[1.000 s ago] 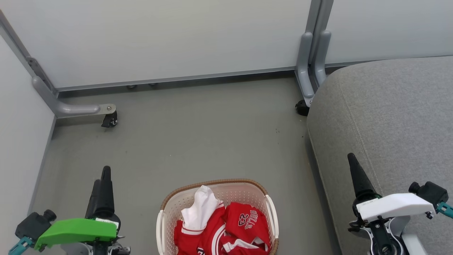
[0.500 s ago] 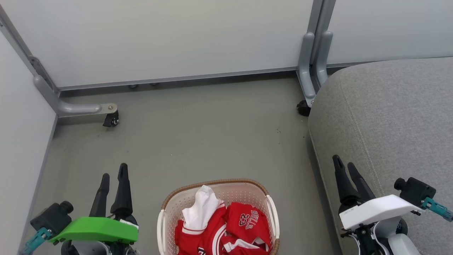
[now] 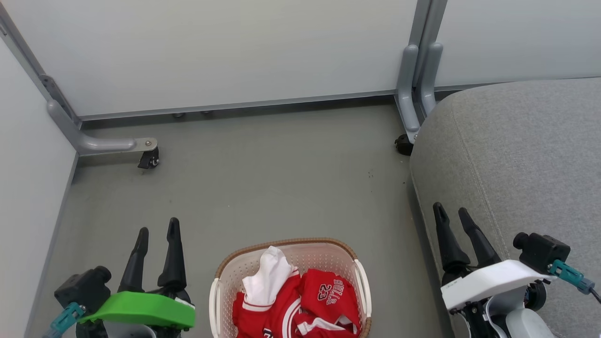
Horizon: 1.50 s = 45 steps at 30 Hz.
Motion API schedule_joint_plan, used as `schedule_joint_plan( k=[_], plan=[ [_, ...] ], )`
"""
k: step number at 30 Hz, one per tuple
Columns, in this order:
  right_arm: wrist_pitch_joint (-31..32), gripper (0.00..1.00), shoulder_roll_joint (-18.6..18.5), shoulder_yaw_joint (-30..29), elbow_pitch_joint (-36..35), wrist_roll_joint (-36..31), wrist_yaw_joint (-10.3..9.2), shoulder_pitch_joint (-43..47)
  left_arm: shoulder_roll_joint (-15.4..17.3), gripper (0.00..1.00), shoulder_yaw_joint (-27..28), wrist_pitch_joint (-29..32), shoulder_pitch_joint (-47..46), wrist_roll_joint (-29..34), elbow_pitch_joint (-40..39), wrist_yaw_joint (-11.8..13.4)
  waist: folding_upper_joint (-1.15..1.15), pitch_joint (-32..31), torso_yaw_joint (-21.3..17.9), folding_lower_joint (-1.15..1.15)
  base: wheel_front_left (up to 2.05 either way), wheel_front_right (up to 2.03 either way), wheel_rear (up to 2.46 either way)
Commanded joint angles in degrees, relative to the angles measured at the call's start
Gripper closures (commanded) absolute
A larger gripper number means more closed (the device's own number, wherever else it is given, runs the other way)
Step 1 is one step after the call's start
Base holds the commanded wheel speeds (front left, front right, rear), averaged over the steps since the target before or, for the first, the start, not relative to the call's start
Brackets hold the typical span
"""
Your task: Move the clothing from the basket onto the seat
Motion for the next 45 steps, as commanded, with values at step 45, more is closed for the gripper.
schedule_joint_plan(
  k=[45],
  plan=[
    [-6.5,0.0,0.6,2.7,-5.1,-25.3,0.03,2.8,0.6,0.0,-4.4,-6.5,2.9,26.2,-4.9,-0.8,0.0,0.0,0.8,0.0,0.0,0.0,0.0]
  ],
)
